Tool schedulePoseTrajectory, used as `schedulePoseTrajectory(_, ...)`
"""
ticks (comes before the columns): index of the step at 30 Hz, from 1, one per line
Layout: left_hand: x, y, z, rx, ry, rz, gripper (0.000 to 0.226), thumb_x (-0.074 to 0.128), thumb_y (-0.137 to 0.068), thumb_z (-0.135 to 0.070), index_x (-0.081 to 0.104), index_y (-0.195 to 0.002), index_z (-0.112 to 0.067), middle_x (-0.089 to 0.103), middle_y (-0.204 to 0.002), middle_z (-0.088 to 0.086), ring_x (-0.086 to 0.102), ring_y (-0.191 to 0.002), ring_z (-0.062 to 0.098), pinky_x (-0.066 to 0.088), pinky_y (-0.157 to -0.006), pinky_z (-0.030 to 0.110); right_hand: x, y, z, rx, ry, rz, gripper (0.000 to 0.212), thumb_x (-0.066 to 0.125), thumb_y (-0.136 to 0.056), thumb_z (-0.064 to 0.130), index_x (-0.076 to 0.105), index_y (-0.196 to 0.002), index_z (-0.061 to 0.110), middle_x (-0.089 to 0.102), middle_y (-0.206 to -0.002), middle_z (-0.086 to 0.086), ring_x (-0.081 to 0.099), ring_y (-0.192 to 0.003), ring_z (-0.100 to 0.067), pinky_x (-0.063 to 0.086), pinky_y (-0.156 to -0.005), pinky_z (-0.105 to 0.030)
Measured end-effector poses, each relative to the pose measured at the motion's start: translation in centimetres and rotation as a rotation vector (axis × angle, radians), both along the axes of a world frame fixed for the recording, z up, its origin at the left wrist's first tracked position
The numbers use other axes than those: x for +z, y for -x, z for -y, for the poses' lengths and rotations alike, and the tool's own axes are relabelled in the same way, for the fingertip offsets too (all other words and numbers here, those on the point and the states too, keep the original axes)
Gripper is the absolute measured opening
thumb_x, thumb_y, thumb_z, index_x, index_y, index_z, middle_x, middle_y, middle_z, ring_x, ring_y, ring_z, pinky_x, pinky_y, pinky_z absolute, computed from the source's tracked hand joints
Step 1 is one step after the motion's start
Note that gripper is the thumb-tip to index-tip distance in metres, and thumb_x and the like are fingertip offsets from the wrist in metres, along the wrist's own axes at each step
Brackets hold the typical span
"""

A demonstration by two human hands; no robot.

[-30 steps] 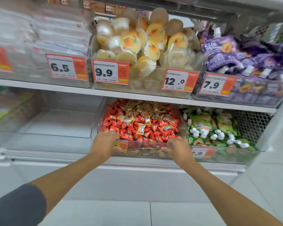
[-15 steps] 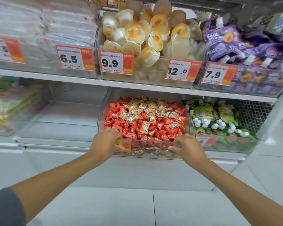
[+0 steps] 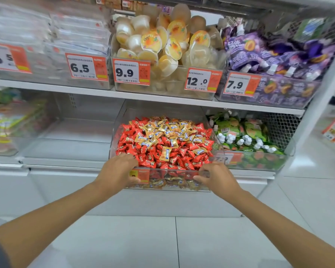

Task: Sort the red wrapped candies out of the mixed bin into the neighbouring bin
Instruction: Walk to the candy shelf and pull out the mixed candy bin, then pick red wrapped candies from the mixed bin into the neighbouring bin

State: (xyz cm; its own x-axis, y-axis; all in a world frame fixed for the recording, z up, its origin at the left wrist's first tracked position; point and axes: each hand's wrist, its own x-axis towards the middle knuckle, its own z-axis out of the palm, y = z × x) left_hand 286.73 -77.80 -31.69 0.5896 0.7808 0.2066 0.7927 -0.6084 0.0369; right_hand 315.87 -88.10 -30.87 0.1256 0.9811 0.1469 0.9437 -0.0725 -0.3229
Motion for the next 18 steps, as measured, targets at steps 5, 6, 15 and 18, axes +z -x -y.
schedulePoseTrajectory(5, 1.9, 0.8, -0.9, -0.123, 0.088, 0.067, 0.051, 0.067, -0.064, -0.072, 0.062, -0.097, -0.032, 0.051, -0.097, -0.017, 0.046, -0.09, 0.004, 0.04, -0.067, 0.023, 2.6, -0.1, -0.3, -0.004, -0.002, -0.154, 0.028, 0.07, -0.08, 0.029, 0.051, -0.084, 0.009, 0.054, -0.067, 0.007, 0.047, -0.056, -0.004, 0.037, -0.052, -0.023)
schedulePoseTrajectory(6, 2.7, 0.8, -0.9, -0.13, 0.096, 0.147, 0.048, 0.066, -0.063, -0.072, 0.061, -0.092, -0.034, 0.051, -0.093, -0.018, 0.047, -0.085, 0.003, 0.039, -0.065, 0.022, 3.2, -0.2, -0.4, 0.0, -0.025, -0.209, 0.027, 0.069, -0.081, 0.027, 0.048, -0.085, 0.01, 0.054, -0.067, 0.003, 0.046, -0.056, -0.007, 0.039, -0.054, -0.027)
schedulePoseTrajectory(15, 3.8, -2.8, -2.8, -0.131, 0.304, 0.358, 0.049, 0.066, -0.08, -0.056, 0.058, -0.125, -0.038, 0.05, -0.108, -0.018, 0.049, -0.098, 0.003, 0.046, -0.091, 0.029, 4.0, 1.5, -4.3, 0.205, 0.004, -0.135, 0.029, 0.063, -0.091, 0.04, 0.058, -0.118, 0.03, 0.056, -0.119, 0.012, 0.051, -0.108, -0.005, 0.042, -0.093, -0.025)
schedulePoseTrajectory(18, 3.7, -4.3, -3.4, -0.146, 0.319, 0.206, 0.073, 0.057, -0.073, -0.073, 0.042, -0.139, -0.046, 0.041, -0.132, -0.016, 0.035, -0.124, 0.008, 0.034, -0.107, 0.037, 3.2, 1.7, -5.8, 0.208, 0.16, -0.05, 0.07, 0.062, -0.086, 0.057, 0.039, -0.145, 0.028, 0.043, -0.143, 0.004, 0.037, -0.134, -0.016, 0.033, -0.111, -0.034)
